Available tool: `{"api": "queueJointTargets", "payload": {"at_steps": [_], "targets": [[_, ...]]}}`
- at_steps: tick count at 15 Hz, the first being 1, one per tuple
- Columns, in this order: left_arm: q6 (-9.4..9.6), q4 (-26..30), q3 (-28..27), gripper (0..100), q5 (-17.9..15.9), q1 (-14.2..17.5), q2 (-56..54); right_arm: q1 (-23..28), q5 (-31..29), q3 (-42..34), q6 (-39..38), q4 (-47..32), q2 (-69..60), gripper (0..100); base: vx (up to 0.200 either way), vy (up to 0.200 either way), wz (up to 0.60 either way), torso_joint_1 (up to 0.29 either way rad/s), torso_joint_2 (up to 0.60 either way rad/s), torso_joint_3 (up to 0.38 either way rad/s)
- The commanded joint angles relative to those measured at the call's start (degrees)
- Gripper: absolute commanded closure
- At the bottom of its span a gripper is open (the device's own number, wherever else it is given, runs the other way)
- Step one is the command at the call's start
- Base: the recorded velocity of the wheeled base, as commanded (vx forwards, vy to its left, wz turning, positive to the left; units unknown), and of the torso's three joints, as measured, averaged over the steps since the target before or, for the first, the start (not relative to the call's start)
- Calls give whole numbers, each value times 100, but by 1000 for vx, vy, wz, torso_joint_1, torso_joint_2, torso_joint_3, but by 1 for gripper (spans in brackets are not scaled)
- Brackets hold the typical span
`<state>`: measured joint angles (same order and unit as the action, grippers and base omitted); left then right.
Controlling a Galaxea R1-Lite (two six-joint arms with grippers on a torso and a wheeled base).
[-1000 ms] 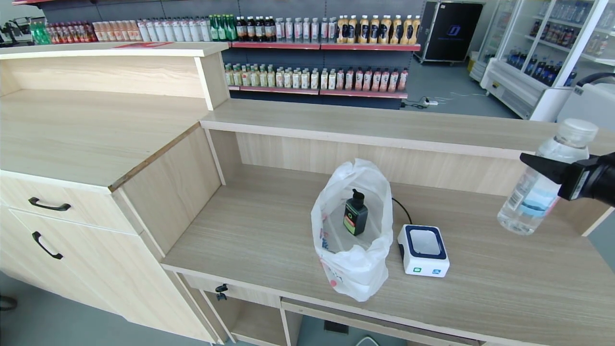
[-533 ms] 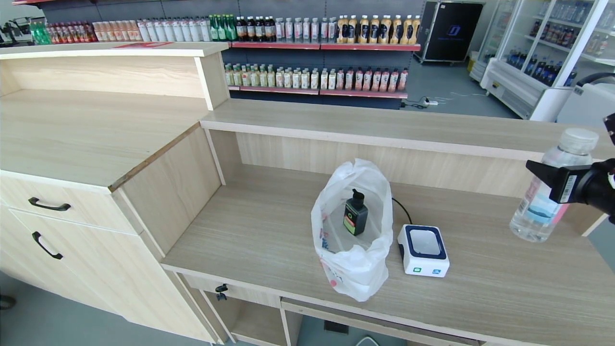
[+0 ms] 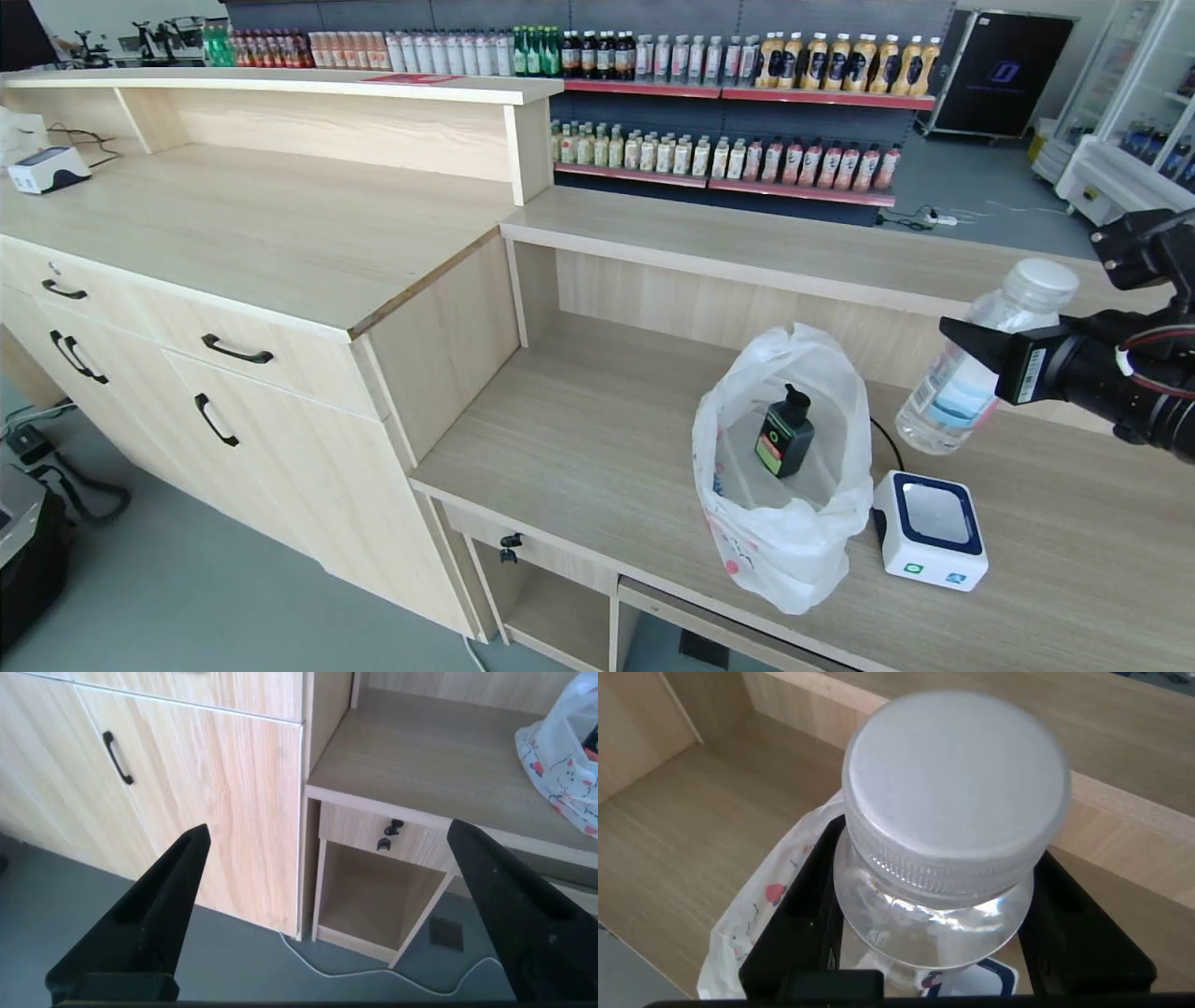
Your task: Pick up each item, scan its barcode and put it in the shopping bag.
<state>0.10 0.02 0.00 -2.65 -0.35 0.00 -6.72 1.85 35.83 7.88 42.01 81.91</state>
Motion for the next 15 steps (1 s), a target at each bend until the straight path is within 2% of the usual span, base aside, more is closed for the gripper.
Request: {"api": "queueJointTargets", "payload": {"at_steps": [1, 5, 8, 15], "targets": [[-1, -2, 0, 0, 1, 0, 9, -304, 8, -32, -32, 457, 554, 100, 0, 0, 0, 0, 0, 0], [-1, -2, 0, 0, 1, 0, 9, -550, 114, -471, -524, 2259, 1547, 100, 0, 0, 0, 0, 0, 0], [-1, -2, 0, 0, -8, 0, 9, -585, 140, -788, -550, 2611, 1925, 100, 0, 0, 0, 0, 0, 0], [-1, -2, 0, 0, 1, 0, 9, -647, 351, -885, -533, 3112, 2479, 100, 0, 0, 0, 0, 0, 0]]}}
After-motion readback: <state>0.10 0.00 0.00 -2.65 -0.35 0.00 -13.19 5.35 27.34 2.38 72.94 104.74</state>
